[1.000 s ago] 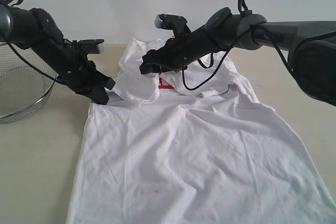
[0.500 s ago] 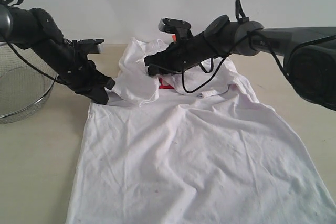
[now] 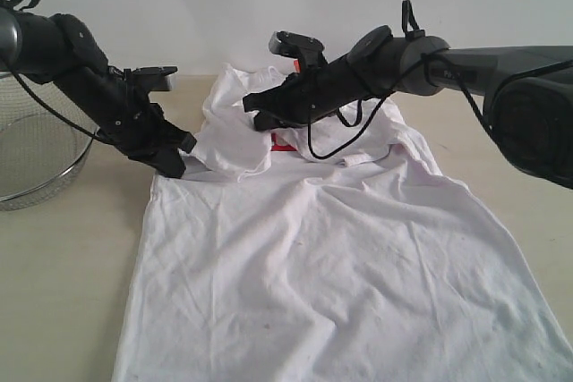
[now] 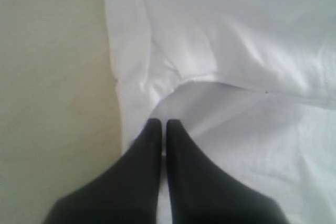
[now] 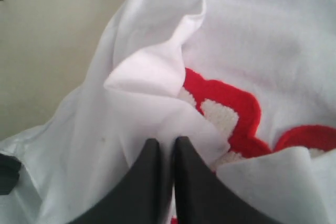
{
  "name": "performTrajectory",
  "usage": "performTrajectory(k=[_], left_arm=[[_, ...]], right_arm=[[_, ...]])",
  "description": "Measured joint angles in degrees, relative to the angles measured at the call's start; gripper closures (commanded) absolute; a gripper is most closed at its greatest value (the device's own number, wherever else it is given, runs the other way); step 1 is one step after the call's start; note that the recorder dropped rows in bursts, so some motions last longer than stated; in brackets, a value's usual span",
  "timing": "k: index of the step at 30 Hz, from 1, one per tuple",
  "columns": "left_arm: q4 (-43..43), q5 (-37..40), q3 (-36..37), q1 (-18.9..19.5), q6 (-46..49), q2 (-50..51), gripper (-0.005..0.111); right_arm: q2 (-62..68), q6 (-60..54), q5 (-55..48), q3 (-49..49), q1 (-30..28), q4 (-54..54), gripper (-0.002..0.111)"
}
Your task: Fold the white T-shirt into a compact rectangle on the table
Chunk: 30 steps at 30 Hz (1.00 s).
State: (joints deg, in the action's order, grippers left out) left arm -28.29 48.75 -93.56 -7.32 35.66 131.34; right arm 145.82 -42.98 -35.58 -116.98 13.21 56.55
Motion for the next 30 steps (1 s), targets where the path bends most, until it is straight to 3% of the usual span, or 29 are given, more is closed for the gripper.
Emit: performTrajectory(k=[11, 23, 30], left_arm=[[0.00, 0.00, 0.00, 0.00, 0.00, 0.00, 0.102], [0.00, 0.00, 0.00, 0.00, -0.26, 0.00, 0.102], [0.00, 0.00, 0.00, 0.00, -0.69, 0.00, 0.102]], right_arm=[[-1.77, -0.83, 2.64, 0.00, 0.00, -1.19, 0.108], [-3.94, 14.35, -2.60, 0.00, 0.00, -21.75, 0.108], [-3.94, 16.75, -7.26, 0.00, 0.00, -24.22, 0.108]])
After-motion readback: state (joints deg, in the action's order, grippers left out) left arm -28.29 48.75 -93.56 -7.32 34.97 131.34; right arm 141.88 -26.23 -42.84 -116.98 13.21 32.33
